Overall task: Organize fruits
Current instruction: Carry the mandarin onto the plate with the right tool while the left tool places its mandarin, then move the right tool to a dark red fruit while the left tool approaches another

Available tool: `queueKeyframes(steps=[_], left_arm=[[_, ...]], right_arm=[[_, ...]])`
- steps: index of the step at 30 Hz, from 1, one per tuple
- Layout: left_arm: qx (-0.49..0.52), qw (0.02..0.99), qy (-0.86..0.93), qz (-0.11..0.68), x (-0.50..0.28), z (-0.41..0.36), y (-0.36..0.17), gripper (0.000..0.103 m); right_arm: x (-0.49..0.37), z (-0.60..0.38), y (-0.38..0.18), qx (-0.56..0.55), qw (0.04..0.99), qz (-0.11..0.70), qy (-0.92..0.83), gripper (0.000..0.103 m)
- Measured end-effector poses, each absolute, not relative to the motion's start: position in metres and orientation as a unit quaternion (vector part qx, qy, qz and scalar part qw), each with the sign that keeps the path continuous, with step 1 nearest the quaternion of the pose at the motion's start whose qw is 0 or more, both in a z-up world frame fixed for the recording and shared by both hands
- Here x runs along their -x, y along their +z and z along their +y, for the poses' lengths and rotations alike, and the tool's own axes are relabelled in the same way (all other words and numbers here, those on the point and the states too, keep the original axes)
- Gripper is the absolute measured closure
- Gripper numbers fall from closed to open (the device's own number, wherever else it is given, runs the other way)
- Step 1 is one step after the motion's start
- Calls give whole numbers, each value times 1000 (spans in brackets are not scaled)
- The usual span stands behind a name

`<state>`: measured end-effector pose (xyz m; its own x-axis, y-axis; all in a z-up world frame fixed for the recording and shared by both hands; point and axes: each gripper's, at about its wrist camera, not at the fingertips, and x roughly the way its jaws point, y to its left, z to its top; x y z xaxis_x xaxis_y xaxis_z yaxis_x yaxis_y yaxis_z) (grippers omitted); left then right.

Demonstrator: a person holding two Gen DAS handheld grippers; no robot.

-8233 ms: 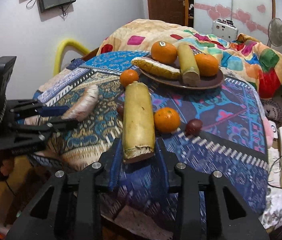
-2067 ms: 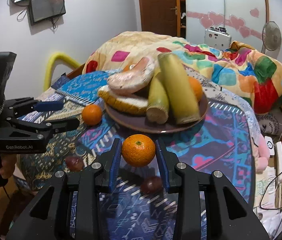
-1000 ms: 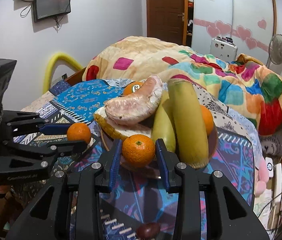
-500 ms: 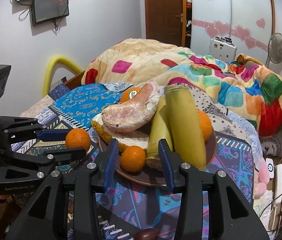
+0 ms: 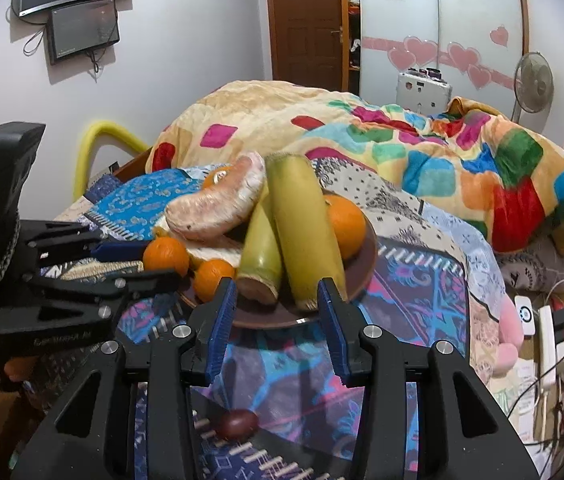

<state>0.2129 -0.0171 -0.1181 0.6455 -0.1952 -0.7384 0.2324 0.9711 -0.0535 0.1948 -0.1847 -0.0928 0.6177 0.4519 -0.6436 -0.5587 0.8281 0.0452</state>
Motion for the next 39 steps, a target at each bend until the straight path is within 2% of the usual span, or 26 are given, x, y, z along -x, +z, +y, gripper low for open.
queueKeyframes(steps=[7, 9, 19, 21, 27, 34, 37, 39], left_arm=[[-31, 904, -118, 411, -216, -23, -122, 64], [-26, 903, -115, 414, -216, -21, -122, 55], [-22, 915, -98, 392, -189, -14, -99, 47], [-20, 918, -95, 383, -179, -12, -92, 41], [-14, 921, -90, 379, -157, -5, -89, 33], [-16, 915, -89, 393, -145, -4, -105, 33], [-15, 912, -90, 401, -144, -4, -112, 33], [-11, 909, -92, 407, -144, -4, -117, 33]], right_arm=[[-191, -193, -101, 77, 893, 342, 283, 64], [-189, -196, -103, 76, 891, 344, 285, 64], [-167, -203, -99, 73, 892, 347, 281, 64], [-159, -203, -99, 73, 891, 348, 283, 64], [-145, -203, -110, 75, 885, 361, 283, 64], [-143, -198, -132, 92, 876, 386, 274, 64], [-144, -198, -135, 93, 878, 384, 271, 69], [-145, -197, -134, 91, 877, 383, 276, 79]])
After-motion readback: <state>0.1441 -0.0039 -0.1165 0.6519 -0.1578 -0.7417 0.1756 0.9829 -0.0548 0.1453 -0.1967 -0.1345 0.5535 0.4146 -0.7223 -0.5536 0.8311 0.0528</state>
